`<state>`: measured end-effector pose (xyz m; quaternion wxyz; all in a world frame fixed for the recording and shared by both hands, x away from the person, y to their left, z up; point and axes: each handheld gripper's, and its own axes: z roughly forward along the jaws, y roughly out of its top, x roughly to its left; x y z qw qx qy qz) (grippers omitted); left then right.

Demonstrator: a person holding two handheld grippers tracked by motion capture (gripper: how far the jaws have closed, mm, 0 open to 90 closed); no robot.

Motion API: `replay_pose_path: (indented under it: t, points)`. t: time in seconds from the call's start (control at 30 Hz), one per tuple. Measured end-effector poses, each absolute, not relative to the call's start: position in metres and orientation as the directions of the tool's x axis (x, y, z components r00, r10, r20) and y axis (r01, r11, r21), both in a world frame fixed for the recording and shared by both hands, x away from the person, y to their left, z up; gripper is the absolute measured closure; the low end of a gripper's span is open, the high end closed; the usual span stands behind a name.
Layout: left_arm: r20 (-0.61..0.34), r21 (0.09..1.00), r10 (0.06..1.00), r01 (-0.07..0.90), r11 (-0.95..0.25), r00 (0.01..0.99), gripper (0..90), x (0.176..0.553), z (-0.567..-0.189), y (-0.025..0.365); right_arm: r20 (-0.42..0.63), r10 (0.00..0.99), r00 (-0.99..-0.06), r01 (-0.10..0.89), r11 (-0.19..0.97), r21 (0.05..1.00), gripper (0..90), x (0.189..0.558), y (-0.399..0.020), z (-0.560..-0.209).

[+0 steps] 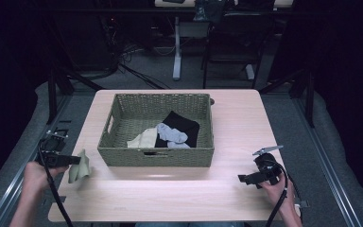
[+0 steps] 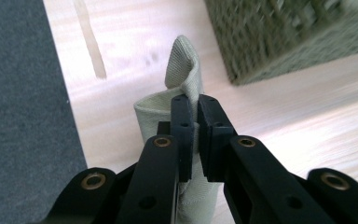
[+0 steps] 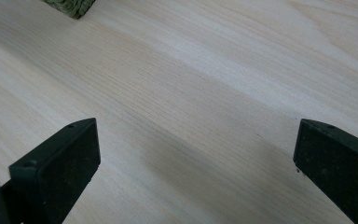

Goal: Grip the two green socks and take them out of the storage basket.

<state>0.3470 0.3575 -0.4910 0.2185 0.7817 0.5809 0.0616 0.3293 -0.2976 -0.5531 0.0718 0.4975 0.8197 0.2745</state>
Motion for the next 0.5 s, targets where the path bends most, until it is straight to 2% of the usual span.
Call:
replay_pose_path:
  t: [0.17, 0.3, 0.33, 0.43, 0.5]
  points:
    - [-0.153, 0.39, 0.942, 0.894, -0.22, 0.299, 84.8, 0.351, -0.513, 0.355, 0.153, 0.855, -0.496, 0.776, 0.357, 0.521, 0.0, 0.329, -0.297, -0.553]
    - [-0.186, 0.381, 0.939, 0.903, -0.201, 0.288, 82.4, 0.358, -0.526, 0.355, 0.156, 0.854, -0.497, 0.776, 0.357, 0.519, 0.0, 0.329, -0.297, -0.553]
    - [-0.192, 0.377, 0.941, 0.906, -0.192, 0.279, 78.3, 0.359, -0.527, 0.354, 0.156, 0.854, -0.497, 0.776, 0.357, 0.52, 0.0, 0.329, -0.297, -0.553]
    - [-0.186, 0.386, 0.943, 0.903, -0.188, 0.276, 56.0, 0.361, -0.522, 0.353, 0.158, 0.855, -0.495, 0.776, 0.353, 0.522, 0.0, 0.329, -0.298, -0.553]
    - [-0.171, 0.393, 0.948, 0.901, -0.185, 0.269, 37.6, 0.361, -0.511, 0.353, 0.158, 0.856, -0.493, 0.779, 0.353, 0.519, 0.0, 0.329, -0.298, -0.553]
